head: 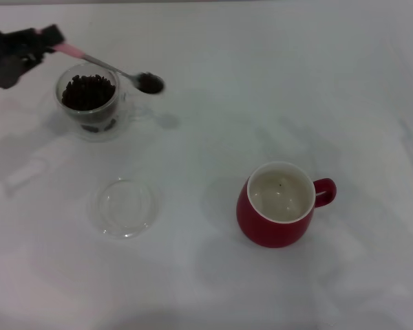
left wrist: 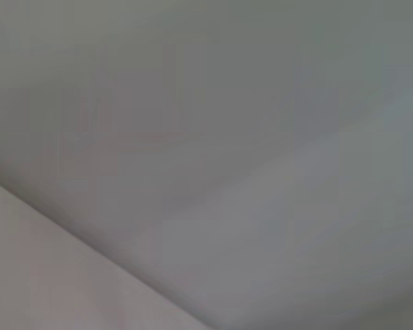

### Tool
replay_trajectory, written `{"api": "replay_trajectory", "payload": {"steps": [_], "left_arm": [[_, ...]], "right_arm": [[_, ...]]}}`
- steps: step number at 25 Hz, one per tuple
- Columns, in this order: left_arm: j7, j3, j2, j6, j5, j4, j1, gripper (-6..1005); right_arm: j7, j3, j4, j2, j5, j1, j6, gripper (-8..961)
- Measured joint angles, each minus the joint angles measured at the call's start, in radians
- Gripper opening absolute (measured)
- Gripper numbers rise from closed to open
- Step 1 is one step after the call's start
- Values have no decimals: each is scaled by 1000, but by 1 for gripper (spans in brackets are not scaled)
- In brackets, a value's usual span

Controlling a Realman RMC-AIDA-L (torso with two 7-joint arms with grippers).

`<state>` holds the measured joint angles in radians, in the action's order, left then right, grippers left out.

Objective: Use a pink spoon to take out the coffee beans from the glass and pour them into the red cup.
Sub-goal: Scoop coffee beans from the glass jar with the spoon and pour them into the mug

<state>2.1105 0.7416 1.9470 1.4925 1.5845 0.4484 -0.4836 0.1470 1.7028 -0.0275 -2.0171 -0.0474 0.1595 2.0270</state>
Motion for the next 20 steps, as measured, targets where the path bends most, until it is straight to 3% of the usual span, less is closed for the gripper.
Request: {"api": "replay_trajectory", "payload": {"steps": [10,20], "left_arm": [[3,143,17,112,8,-1,-113,127],[7,241,41,113,34,0,-192,128]], "right_arm": [[-5,1,0,0,0,5,-1,538],[-6,7,0,0,0,3,9,537]]}}
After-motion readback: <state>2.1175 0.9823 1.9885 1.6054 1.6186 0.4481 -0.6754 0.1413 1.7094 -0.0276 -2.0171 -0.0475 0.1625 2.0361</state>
